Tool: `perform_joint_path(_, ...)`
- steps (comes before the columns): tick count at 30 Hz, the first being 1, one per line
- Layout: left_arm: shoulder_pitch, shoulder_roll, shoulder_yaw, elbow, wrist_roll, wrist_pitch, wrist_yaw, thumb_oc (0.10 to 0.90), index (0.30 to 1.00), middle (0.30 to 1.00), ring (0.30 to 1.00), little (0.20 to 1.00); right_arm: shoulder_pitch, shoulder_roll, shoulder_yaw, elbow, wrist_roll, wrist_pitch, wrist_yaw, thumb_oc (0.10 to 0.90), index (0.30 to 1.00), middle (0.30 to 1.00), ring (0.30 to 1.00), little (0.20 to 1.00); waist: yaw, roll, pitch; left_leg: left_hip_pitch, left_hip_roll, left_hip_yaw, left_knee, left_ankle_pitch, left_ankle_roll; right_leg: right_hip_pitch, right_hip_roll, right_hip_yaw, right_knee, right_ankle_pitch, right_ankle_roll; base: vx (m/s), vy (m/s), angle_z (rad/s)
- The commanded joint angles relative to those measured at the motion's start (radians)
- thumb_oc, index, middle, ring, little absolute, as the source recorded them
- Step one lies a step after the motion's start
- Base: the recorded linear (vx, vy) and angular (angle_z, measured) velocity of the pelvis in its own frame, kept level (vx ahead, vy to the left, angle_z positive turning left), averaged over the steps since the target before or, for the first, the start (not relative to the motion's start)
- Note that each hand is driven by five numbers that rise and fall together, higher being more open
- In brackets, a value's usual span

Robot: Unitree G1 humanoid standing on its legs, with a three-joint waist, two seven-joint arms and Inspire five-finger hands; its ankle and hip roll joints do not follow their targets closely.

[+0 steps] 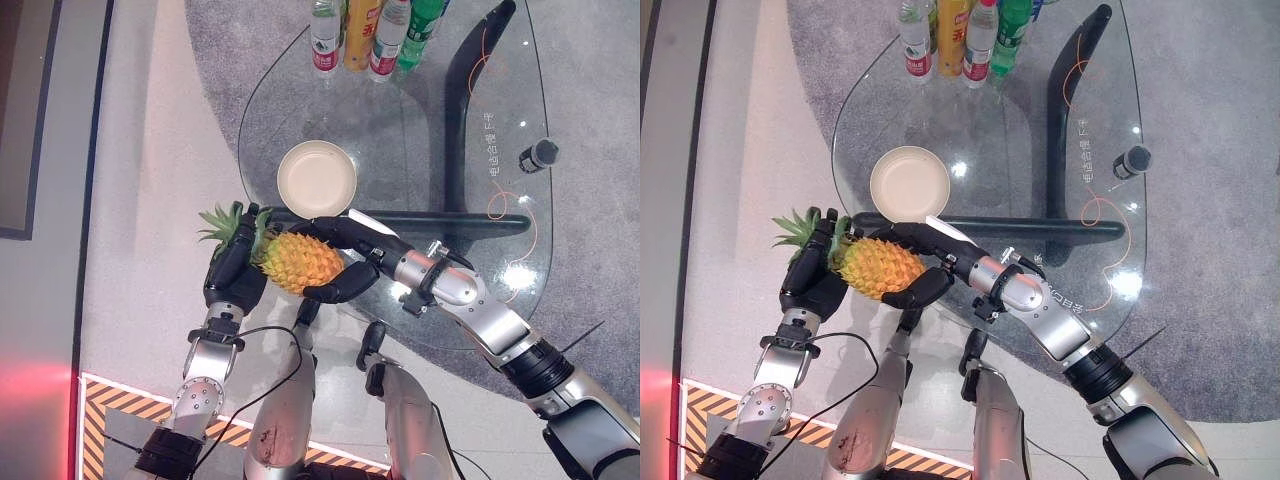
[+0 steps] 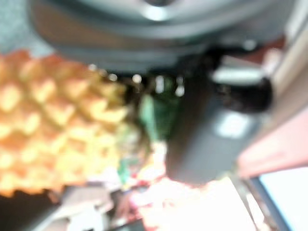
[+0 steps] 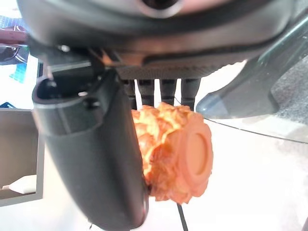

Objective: Pick up the fruit to the plate

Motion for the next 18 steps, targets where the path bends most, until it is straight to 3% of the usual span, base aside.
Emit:
perform_joint_path(1, -0.060, -0.043, 0.024, -0.226, 0.023, -0.050, -0.150, 0.100, 0.300, 0.300, 0.300, 0.200, -0.041, 0.088, 0.073, -0.173, 0.030, -0.115, 0.046, 0.100, 0.300, 0.300, 0.300, 0.200, -0.008, -0.034, -0.027, 0.030, -0.108, 0.044, 0.123, -0.174, 0.074, 0.079, 0.062, 0.059, -0.152, 0.112, 0.025, 0.00, 0.000, 0.00)
perform_joint_path(18, -0.062, -0.057, 0.043, -0.221, 0.024, -0.070, -0.136, 0.100, 0.300, 0.300, 0.300, 0.200, -0.019, 0.106, 0.046, -0.173, 0.021, -0.112, -0.022, 0.100, 0.300, 0.300, 0.300, 0.200, -0.016, -0.036, -0.027, 0.021, -0.111, 0.053, 0.135, -0.185, 0.082, 0.064, 0.060, 0.070, -0.142, 0.113, 0.033, 0.00, 0.000, 0.00)
